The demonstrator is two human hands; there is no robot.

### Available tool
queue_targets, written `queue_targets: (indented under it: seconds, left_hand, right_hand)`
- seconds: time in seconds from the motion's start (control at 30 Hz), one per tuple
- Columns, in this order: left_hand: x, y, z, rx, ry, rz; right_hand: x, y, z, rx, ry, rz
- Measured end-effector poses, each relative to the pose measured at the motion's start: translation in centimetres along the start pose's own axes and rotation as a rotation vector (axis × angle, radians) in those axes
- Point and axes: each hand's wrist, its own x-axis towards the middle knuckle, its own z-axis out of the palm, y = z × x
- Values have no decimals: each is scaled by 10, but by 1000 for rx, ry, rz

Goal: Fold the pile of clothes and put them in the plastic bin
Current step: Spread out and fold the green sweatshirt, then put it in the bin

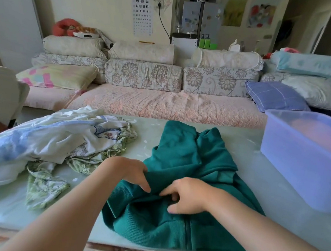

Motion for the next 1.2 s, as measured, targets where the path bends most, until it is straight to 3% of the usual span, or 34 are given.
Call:
queue_targets:
  seconds: [0.13,0.2,0.27,0.3,0.37,0.43,0.47,0.53,0.63,0.7,0.77,0.83,0.9,0.97,1.03,1.1,1.2]
  left_hand:
    - [-12,11,-5,36,83,-12]
    - [-20,22,-10,-10,151,-3]
    - [-29,37,-12,-207,183,74]
    - [-34,44,-10,-392,141,124]
    - [-44,58,-3,-761,-147,196]
    - [-46,64,9,-819,-470,218]
    - [-43,65,15,-775,-524,235]
    - [-37,64,20,-634,-389,306]
    - [-25,56,22,-572,71,340]
    - [-15,44,26,-548,359,341]
    - [-8,31,32,-328,581,356]
    - [-6,24,45,-168,528,355]
    - [-6,25,60,-126,262,277]
    - [-6,30,73,-53,72,204]
    - [-9,33,75,20,-15,177]
    - [-13,32,69,73,-47,157]
    - [-12,29,66,-94,119,91]
  right_hand:
    - [-14,-3,14,-23,-79,-15]
    - [-21,0,14,170,-100,-2]
    - [-25,5,9,512,-28,76]
    - [-26,8,5,711,41,159]
    - [-30,16,-7,1149,83,334]
    - [-37,28,-12,1436,30,374]
    - [-40,31,-11,1468,-2,355]
    - [-44,30,-3,1353,3,348]
    - [-40,18,12,1161,122,383]
    - [-39,9,14,1183,188,375]
    - [-42,3,9,1331,296,399]
    - [-44,4,3,1363,438,465]
    - [-44,15,1,1065,499,583]
    - [-50,21,2,619,339,695]
    - [-57,21,9,239,103,746]
    - [-58,16,17,70,26,732]
    - [-57,16,14,-32,270,510]
